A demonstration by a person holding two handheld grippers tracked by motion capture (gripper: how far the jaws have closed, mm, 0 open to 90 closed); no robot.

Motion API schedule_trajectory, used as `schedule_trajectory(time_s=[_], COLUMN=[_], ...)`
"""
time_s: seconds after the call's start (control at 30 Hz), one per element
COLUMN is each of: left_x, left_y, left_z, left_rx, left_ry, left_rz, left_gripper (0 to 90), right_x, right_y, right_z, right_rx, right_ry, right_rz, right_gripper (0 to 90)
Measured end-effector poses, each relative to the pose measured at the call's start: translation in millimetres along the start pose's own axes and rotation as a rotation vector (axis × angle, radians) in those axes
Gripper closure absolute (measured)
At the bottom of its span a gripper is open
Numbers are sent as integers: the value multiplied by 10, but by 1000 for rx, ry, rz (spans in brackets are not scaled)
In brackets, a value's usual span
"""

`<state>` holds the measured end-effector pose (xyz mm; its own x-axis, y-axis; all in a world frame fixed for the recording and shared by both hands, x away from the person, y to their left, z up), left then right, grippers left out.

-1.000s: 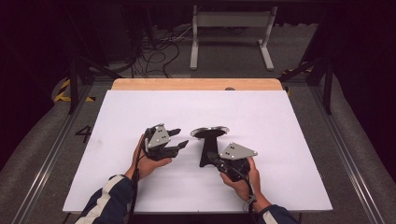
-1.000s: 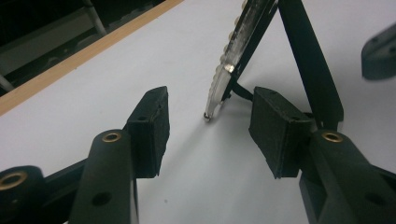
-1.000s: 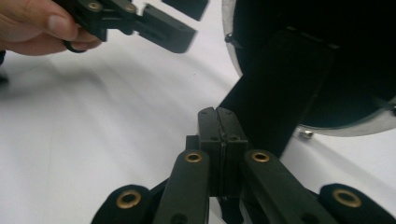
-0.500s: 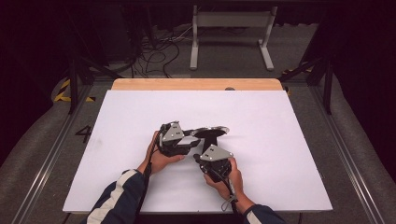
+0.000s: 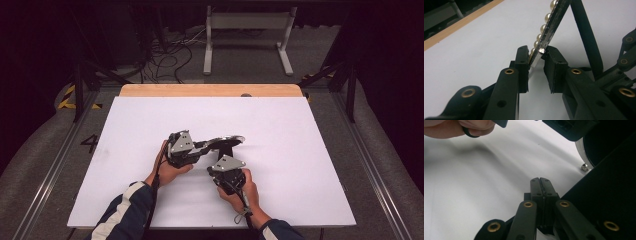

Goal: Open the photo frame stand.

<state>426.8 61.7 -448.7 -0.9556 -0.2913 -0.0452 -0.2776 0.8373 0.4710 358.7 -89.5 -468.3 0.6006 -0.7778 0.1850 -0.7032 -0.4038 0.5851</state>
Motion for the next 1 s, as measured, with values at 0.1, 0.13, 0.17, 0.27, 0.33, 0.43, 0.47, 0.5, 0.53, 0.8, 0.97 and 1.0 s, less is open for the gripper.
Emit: schedule_trajectory(time_s=[0.1, 0.13, 0.17, 0.27, 0.33, 0.43, 0.47, 0.5, 0.53, 0.8, 0.97, 1.0], left_x=[10, 9, 8, 13, 22, 30, 28, 25, 25, 46, 61, 67], left_y=[5, 7, 7, 8, 7, 7, 9, 9, 6, 15, 37, 37], left_z=[6, 8, 9, 11, 8, 8, 10, 10, 10, -4, -2, -2], left_rx=[-4, -5, -4, -7, -12, -15, -16, -15, -14, -35, -46, -48], left_ry=[-6, -8, -10, -10, -18, -25, -29, -30, -32, -65, -85, -86], left_rz=[-5, -5, -5, -8, -17, -21, -18, -17, -16, -31, -35, -39], left_gripper=[746, 747, 746, 747, 749, 751, 752, 752, 752, 756, 762, 764], right_x=[1, -1, -2, -4, -10, -15, -13, -11, -10, 5, -3, -2], right_y=[7, 7, 5, -5, -6, 0, 1, 4, 7, 28, 41, 45], right_z=[5, 7, 6, 3, 2, 9, 11, 12, 13, 24, 30, 33], right_rx=[-6, -9, -9, -11, -11, -14, -14, -13, -13, -21, -22, -24], right_ry=[1, 5, 6, 1, 3, 1, -1, 0, 1, -5, 5, 5], right_rz=[1, 1, 3, 4, 10, 11, 10, 8, 11, 0, 0, 3], right_gripper=[900, 900, 900, 900, 900, 900, 900, 900, 900, 900, 900, 900])
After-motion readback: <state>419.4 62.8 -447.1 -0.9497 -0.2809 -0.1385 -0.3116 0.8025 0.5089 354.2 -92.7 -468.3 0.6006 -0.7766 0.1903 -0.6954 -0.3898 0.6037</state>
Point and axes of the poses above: each handheld gripper's, and its own axes: y roughly backward along the jaws, z roughly out of its underside, x roughly to its right, the point moved 3 cm from there along -y, roughly forward along the jaws, and after that the axes turned 10 degrees about z, right-handed, at the moved point
